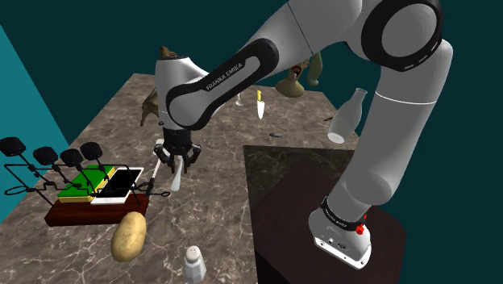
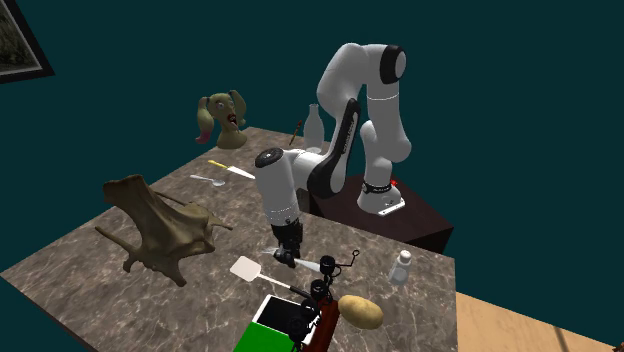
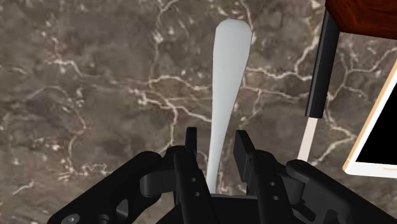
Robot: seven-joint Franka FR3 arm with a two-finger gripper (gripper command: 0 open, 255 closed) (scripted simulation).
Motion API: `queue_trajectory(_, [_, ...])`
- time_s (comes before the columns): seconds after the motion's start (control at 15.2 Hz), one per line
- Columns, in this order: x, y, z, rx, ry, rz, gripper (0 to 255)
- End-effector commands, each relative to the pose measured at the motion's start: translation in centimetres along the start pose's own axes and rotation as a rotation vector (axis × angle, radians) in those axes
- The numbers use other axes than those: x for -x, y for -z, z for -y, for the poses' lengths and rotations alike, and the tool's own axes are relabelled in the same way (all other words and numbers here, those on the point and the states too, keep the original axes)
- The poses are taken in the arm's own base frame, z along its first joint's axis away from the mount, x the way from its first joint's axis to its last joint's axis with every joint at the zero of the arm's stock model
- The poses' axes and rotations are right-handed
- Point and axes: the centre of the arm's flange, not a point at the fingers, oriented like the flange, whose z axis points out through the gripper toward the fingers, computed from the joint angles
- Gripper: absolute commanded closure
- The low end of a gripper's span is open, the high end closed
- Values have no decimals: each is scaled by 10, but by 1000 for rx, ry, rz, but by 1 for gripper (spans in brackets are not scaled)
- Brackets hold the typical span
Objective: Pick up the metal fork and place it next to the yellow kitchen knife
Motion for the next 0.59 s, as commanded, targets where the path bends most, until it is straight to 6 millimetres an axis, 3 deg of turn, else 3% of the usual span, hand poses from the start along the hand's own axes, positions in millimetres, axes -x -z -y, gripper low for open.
queue_trajectory(0.0, [0,0,0,0,0,0,255])
queue_trajectory(0.53, [1,5,0,0,0,0,255])
